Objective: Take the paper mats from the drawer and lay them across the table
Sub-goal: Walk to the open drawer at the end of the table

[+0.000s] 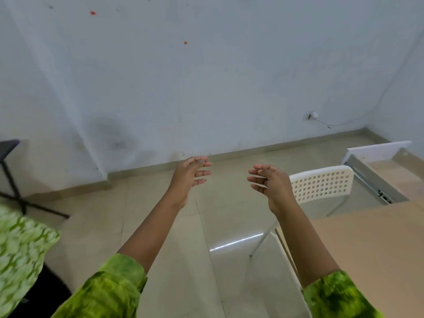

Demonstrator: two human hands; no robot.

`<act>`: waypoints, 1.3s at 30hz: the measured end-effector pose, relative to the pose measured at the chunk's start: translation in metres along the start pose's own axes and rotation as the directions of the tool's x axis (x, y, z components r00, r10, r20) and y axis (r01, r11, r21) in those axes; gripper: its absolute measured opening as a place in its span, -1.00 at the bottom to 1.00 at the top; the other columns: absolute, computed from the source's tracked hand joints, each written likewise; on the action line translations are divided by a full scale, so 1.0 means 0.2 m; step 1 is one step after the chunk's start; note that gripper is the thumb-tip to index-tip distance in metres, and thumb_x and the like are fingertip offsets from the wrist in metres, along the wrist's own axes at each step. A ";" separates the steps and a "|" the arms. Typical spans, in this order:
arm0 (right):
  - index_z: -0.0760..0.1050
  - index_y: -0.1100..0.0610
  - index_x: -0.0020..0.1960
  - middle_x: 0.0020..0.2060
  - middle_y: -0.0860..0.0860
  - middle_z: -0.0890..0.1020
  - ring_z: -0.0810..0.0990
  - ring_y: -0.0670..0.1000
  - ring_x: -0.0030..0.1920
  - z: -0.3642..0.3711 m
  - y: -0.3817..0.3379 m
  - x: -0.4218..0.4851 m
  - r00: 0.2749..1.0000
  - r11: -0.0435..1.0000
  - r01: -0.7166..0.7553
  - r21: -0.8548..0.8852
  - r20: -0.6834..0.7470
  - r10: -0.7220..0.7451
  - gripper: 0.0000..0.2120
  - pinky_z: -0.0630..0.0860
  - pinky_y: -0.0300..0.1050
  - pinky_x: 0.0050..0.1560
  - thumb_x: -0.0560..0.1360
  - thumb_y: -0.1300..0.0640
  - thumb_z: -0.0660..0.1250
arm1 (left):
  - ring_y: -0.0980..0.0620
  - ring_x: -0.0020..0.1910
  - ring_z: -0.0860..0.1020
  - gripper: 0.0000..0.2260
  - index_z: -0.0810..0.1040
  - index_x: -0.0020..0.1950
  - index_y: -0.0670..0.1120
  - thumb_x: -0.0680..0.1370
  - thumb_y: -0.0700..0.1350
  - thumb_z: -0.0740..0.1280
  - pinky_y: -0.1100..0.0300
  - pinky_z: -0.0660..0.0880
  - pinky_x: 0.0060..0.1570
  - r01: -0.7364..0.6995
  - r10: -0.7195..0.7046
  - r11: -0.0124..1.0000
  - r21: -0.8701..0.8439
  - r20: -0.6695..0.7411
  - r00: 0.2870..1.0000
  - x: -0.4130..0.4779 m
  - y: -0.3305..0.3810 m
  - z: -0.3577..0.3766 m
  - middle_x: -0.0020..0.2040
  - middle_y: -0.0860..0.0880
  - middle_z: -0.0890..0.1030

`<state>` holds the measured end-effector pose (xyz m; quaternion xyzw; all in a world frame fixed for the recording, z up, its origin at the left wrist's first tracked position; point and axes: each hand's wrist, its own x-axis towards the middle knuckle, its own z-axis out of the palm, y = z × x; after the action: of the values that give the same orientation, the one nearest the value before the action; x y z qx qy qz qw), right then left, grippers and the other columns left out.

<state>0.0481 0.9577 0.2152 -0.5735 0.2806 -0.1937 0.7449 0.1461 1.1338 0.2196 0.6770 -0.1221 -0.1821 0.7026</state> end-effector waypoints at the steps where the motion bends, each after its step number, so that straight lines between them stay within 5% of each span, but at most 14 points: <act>1: 0.51 0.18 -0.07 -0.17 0.09 0.61 0.60 0.04 -0.22 0.03 -0.01 0.05 1.000 1.000 0.002 0.007 -0.023 -0.002 -0.79 0.52 -0.13 -0.16 0.54 0.34 0.12 | -0.03 -0.04 0.61 -0.82 0.54 0.11 -0.10 0.59 -0.15 0.18 0.14 0.49 -0.03 -0.005 0.005 1.000 -0.002 0.017 1.000 0.08 0.02 -0.02 0.09 -0.09 0.63; 12: 0.51 0.19 -0.05 -0.16 0.10 0.61 0.59 0.04 -0.20 0.13 -0.11 0.73 0.960 0.998 0.031 0.052 -0.281 -0.015 -0.79 0.52 -0.13 -0.16 0.54 0.34 0.11 | -0.03 -0.04 0.61 -0.79 0.53 0.15 -0.14 0.59 -0.15 0.18 0.14 0.49 -0.06 0.030 -0.031 1.000 0.011 0.254 0.967 1.03 0.08 0.09 0.03 -0.05 0.64; 26: 0.50 0.18 -0.07 -0.18 0.09 0.60 0.58 0.04 -0.24 -0.21 -0.40 1.87 0.867 0.998 0.049 0.048 -0.499 -0.018 -0.77 0.49 -0.17 -0.24 0.54 0.36 0.09 | -0.02 -0.02 0.61 -0.81 0.56 0.12 -0.09 0.59 -0.13 0.19 0.13 0.50 -0.01 0.031 -0.038 0.999 0.024 0.468 0.883 2.30 0.20 0.87 0.07 -0.06 0.64; 33: 0.50 0.16 -0.12 -0.19 0.08 0.60 0.58 0.04 -0.26 -0.38 -0.48 2.42 0.779 0.993 0.091 0.080 -0.627 -0.021 -0.76 0.48 -0.18 -0.26 0.52 0.36 0.10 | -0.02 -0.04 0.61 -0.80 0.55 0.13 -0.10 0.60 -0.14 0.18 0.13 0.51 0.00 0.035 -0.061 0.998 0.055 0.604 0.795 2.96 0.16 1.27 0.05 -0.05 0.64; 39: 0.48 0.13 -0.17 -0.23 0.07 0.58 0.56 0.01 -0.29 -0.50 -0.60 2.85 0.634 0.982 0.163 0.100 -0.773 -0.026 -0.75 0.46 -0.19 -0.28 0.52 0.36 0.10 | -0.03 -0.05 0.62 -0.82 0.56 0.09 -0.10 0.59 -0.15 0.19 0.19 0.50 -0.12 0.019 -0.089 0.995 0.101 0.756 0.649 3.49 0.18 1.65 0.00 -0.03 0.65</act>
<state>0.4243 0.5030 0.2009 -0.3889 0.5232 -0.4795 0.5875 0.6419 0.5412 0.2200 0.5710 -0.3920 -0.4637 0.5526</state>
